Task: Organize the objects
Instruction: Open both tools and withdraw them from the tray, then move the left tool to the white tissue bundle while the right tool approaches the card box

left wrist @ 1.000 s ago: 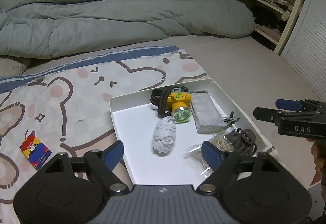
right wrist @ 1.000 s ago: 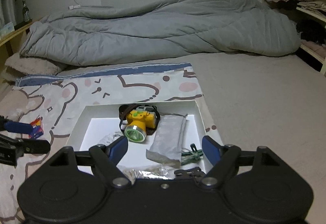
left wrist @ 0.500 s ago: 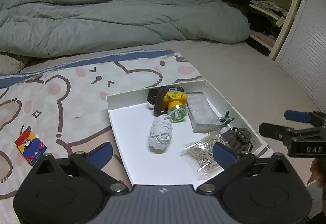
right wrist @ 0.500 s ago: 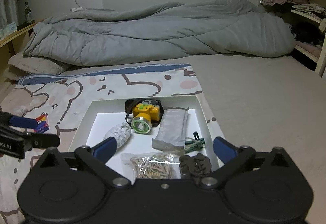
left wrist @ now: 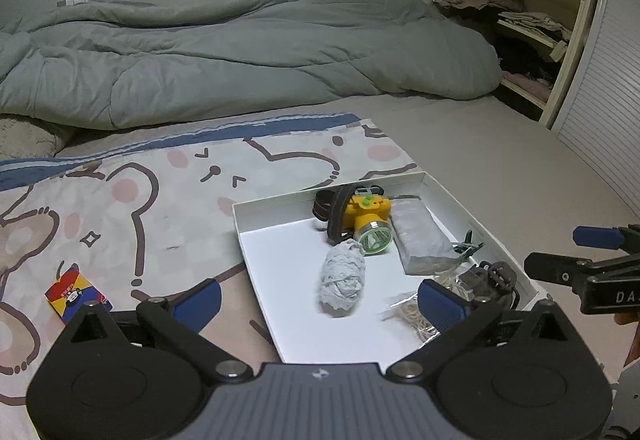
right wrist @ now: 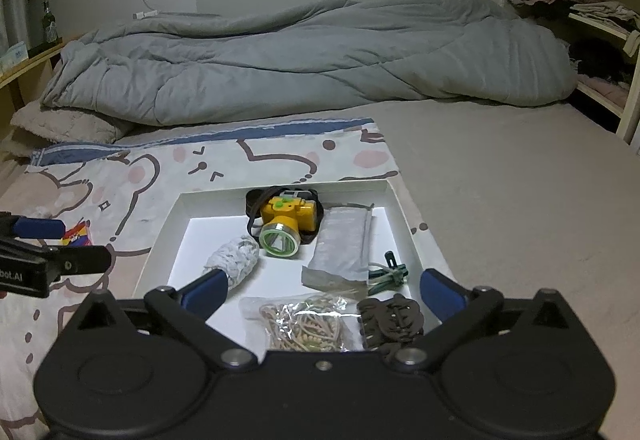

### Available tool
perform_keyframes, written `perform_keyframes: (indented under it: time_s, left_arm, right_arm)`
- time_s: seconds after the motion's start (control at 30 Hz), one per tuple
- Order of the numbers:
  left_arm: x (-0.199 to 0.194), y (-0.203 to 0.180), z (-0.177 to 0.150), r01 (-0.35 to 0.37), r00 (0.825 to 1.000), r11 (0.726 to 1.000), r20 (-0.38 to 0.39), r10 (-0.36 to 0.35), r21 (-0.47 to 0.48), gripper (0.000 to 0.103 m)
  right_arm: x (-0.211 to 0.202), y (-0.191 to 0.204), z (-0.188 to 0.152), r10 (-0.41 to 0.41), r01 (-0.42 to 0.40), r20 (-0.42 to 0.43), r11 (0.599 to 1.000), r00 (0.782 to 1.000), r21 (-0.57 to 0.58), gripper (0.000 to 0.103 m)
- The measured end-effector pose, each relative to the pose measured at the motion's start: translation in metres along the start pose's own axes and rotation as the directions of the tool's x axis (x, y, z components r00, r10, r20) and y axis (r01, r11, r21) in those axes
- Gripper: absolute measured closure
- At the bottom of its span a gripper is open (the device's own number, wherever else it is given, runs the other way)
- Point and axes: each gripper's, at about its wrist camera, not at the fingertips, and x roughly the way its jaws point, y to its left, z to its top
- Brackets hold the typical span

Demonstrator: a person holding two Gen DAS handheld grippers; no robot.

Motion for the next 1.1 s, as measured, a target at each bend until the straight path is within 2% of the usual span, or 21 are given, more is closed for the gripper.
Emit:
perform_keyframes:
  time_s: [0.47,0.83,1.1]
  left_arm:
    - [-0.016,0.051,0.001,-0.064,0.998,0.995,0.011,0.065,-0.075,0.000]
    - [-0.035,0.095,-0.003,-0.135,0.990,0.985,0.020,0.138,-0.111,0.000]
    - [-0.053,0.135,-0.009,-0.205,0.977,0.968,0.033,0.211,-0.144,0.000]
  right_arm:
    - [0.017,0.027,0.012,0.014,-0.014,-0.016,1.000,1.000,-0.005,0.000]
    - [0.028,0.083,0.029,0.101,-0.102,-0.008,0.993,0.995,-0.055,0.000]
    - [0.036,0.123,0.036,0.152,-0.153,-0.013,0.984,0.988,-0.094,0.000]
